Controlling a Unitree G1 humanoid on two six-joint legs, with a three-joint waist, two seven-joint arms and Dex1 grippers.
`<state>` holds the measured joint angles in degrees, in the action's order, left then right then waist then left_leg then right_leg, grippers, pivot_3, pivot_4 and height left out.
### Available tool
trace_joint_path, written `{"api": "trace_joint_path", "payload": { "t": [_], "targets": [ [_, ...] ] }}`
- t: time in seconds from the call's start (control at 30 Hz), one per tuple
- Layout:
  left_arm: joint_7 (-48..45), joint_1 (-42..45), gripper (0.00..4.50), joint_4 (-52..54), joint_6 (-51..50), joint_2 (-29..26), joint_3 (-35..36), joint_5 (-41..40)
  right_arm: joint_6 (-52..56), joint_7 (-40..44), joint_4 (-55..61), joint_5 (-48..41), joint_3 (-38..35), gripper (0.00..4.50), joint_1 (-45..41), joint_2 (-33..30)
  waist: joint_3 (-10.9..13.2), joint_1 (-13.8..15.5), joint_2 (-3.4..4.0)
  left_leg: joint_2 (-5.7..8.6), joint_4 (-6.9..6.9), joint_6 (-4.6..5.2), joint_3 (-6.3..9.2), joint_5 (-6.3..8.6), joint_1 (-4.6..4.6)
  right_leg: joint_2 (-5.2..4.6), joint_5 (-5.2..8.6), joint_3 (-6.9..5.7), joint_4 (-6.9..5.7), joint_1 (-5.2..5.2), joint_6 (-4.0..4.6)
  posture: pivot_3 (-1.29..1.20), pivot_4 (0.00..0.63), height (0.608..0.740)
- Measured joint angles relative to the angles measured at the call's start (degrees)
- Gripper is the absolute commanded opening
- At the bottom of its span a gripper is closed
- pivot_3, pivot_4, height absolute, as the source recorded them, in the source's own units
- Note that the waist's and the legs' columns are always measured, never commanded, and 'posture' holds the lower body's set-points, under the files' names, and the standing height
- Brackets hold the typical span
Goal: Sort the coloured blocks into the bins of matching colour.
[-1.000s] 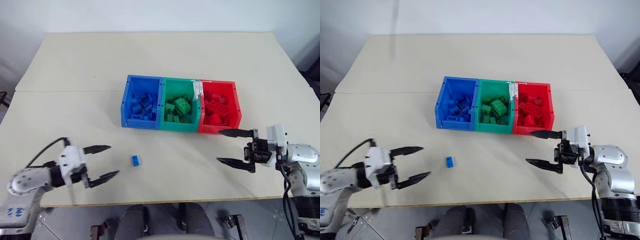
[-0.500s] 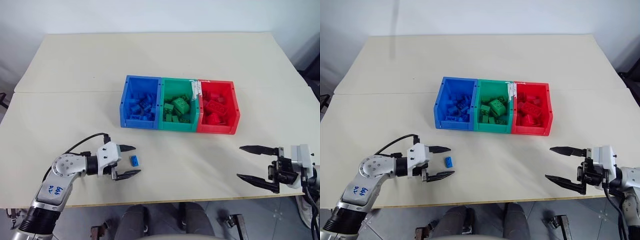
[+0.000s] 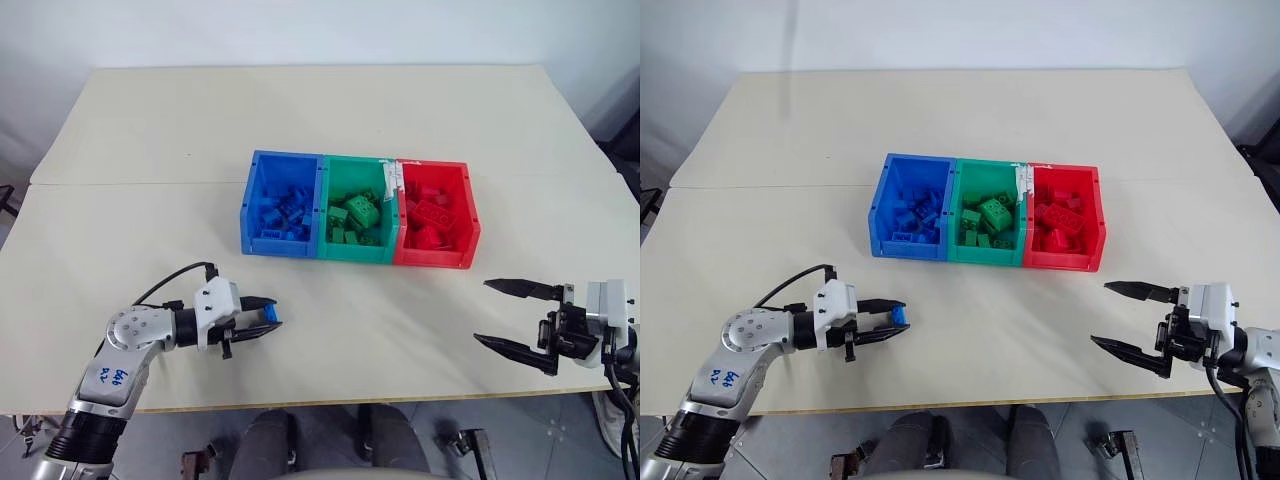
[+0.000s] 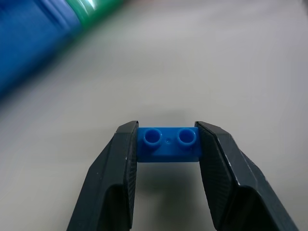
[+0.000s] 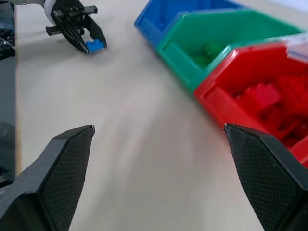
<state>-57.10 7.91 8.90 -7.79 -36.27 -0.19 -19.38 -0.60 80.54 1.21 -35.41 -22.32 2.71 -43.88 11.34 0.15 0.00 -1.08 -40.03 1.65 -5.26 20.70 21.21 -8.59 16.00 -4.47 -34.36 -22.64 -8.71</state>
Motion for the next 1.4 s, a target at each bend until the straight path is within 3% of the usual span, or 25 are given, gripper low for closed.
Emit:
{"api": "trace_joint_path", "payload": {
  "t": [0.23,0.4,0.7,0.73,0.9,1.13,1.4],
  "targets": [
    [9.7,22.0,1.47,-4.2,-4.8,6.4,1.6,-0.4,3.6,-5.7,3.3,-2.3,0.2,4.5,-4.8,1.7,0.0,1.2,0.0,0.33,-0.05,0.06,-0.06,-0.06,-0.01,0.06,-0.04,-0.01,-0.05,0.04,-0.07,0.0,0.15,0.74],
    [14.0,33.6,1.47,-19.4,-4.3,11.1,0.4,3.6,4.1,-7.7,3.4,-2.2,0.7,4.5,-4.8,2.7,0.0,1.3,-0.01,0.38,-0.04,0.09,-0.27,-0.07,0.15,0.16,-0.04,-0.17,0.19,0.04,-0.09,0.0,0.15,0.74],
    [12.2,36.3,4.16,-26.6,-1.3,12.8,-1.0,5.4,3.5,-10.8,5.1,-1.8,0.9,4.5,-4.2,4.3,0.0,1.2,-0.02,0.31,-0.03,0.05,-0.39,-0.09,0.23,0.25,-0.04,-0.25,0.27,0.04,-0.1,0.0,0.15,0.74],
    [11.7,36.1,4.48,-26.6,-0.8,12.6,-1.0,5.4,3.4,-11.0,5.6,-1.8,0.9,4.5,-4.0,4.5,0.0,1.2,-0.02,0.3,-0.03,0.04,-0.38,-0.09,0.23,0.25,-0.04,-0.25,0.27,0.04,-0.1,0.0,0.15,0.74],
    [6.8,30.7,4.48,-21.7,-0.9,8.2,1.1,2.9,3.2,-11.4,5.8,-1.7,1.8,4.5,-3.5,5.2,0.0,0.9,-0.02,0.27,0.0,0.04,-0.29,-0.09,0.22,0.25,-0.04,-0.22,0.27,0.01,-0.1,0.0,0.15,0.74],
    [0.8,8.9,4.48,-12.0,-0.5,-5.5,13.1,-0.9,2.6,-9.6,2.8,-0.9,3.8,4.5,-5.5,5.2,0.0,-0.4,-0.02,0.17,0.02,0.02,-0.07,-0.07,0.08,0.25,-0.04,-0.13,0.24,0.05,-0.08,0.0,0.15,0.74],
    [3.0,-3.3,4.48,-8.4,-0.9,-6.6,21.5,-2.8,0.2,-6.7,-3.0,1.1,5.9,4.5,-9.6,5.2,0.0,0.0,-0.02,0.07,0.03,0.06,0.03,-0.04,0.06,-0.04,-0.05,-0.12,0.1,0.03,-0.08,0.0,0.15,0.74]
  ]
}}
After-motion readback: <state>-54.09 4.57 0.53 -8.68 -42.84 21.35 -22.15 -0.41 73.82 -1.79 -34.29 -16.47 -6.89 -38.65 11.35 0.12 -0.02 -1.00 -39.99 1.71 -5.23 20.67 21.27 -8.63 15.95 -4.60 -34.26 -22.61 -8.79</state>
